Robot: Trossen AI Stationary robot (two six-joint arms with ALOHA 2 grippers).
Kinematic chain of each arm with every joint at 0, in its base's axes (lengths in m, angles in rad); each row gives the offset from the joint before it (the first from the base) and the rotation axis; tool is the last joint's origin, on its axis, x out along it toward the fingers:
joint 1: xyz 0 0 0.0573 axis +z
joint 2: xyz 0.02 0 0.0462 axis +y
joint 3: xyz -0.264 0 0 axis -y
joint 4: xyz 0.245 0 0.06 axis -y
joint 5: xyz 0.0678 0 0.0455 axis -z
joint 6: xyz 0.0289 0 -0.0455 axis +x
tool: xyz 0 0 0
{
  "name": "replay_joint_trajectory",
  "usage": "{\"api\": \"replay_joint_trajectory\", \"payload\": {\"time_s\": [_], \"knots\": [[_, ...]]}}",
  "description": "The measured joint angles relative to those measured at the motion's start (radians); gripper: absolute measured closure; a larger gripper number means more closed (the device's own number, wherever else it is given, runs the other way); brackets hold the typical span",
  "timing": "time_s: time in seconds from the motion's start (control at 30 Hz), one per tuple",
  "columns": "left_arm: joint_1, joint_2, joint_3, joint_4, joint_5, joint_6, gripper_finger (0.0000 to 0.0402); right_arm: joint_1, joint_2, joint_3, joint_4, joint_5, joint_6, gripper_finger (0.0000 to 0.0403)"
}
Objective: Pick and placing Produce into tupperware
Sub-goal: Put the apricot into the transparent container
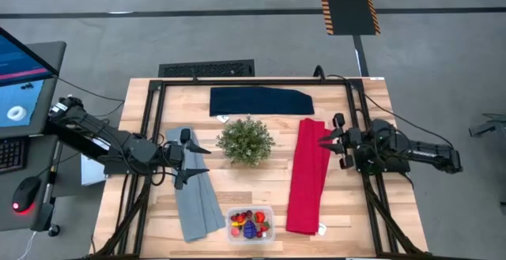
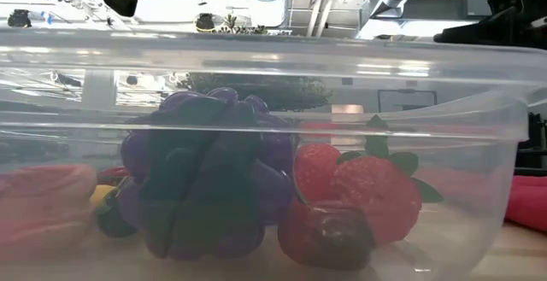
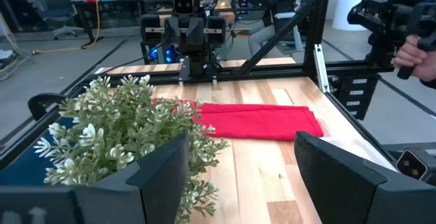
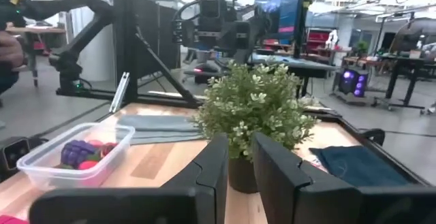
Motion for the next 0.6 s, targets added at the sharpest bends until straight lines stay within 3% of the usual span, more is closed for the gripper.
{"api": "replay_joint_trajectory", "payload": {"time_s": [0.3,0.6], "knots": [[0.032,0.001,0.027,0.033,-0.018,-0.019,0.0143,0.034,0.004,0.000,0.000,0.000,0.146,0.0310],[0.134,-0.003,0.261,-0.134,-0.133,0.115,0.0143,0.032,0.004,0.000,0.000,0.000,0.146,0.0310]]}}
